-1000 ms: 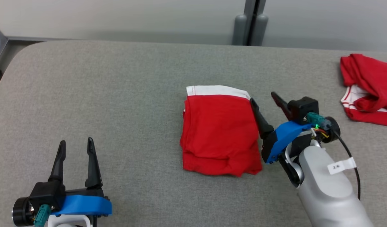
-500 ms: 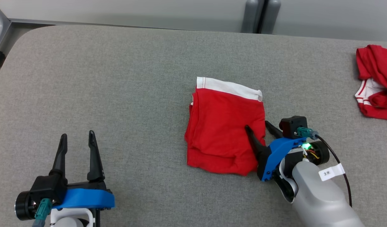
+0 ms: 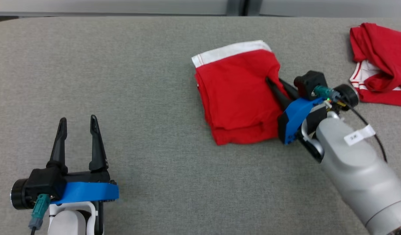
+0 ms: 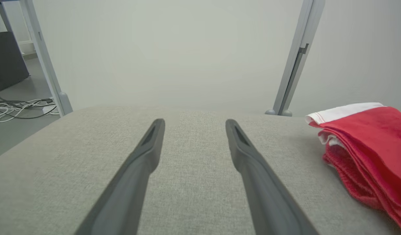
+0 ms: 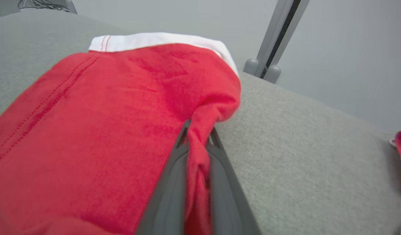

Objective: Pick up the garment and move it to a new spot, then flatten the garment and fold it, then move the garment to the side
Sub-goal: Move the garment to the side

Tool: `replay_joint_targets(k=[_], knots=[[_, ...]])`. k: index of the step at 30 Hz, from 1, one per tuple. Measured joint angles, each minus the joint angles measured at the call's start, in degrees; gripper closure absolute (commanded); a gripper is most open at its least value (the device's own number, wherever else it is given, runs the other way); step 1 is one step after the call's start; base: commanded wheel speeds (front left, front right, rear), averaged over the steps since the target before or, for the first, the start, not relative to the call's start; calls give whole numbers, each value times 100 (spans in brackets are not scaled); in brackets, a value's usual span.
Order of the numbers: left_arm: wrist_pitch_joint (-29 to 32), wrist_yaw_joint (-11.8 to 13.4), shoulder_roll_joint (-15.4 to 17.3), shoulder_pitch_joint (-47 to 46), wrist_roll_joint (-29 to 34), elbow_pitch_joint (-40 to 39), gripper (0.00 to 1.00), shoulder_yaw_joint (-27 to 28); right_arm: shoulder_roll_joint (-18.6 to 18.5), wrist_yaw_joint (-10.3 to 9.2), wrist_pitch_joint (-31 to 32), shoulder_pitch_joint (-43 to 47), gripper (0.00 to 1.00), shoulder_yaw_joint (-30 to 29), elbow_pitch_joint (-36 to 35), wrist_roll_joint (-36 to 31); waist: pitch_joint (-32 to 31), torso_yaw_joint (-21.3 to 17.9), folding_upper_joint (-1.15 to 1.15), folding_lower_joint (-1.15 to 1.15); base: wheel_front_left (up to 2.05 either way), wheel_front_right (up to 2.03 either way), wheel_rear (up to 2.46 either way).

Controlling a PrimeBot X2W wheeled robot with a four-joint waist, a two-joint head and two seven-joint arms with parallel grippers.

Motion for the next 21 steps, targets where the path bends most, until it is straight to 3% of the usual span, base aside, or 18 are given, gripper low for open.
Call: replay_joint_targets(k=[3,13,21], knots=[[0,-23,-1,-75,68,-82,0,9,-243,0,41,-281,100,220,-144,8,122,-143,0,0,0,0,0],[0,-144,151,-316,445,-647,0,123,-1750,0,247,-1668,100,592,-818,694,1012,-1213,1,1,0,0,0],[0,-200,326,-483,592,-1107,0,85,-2689,0,687,-2168,100,627,-787,1190,1437,-1545,1,0,0,0,0]])
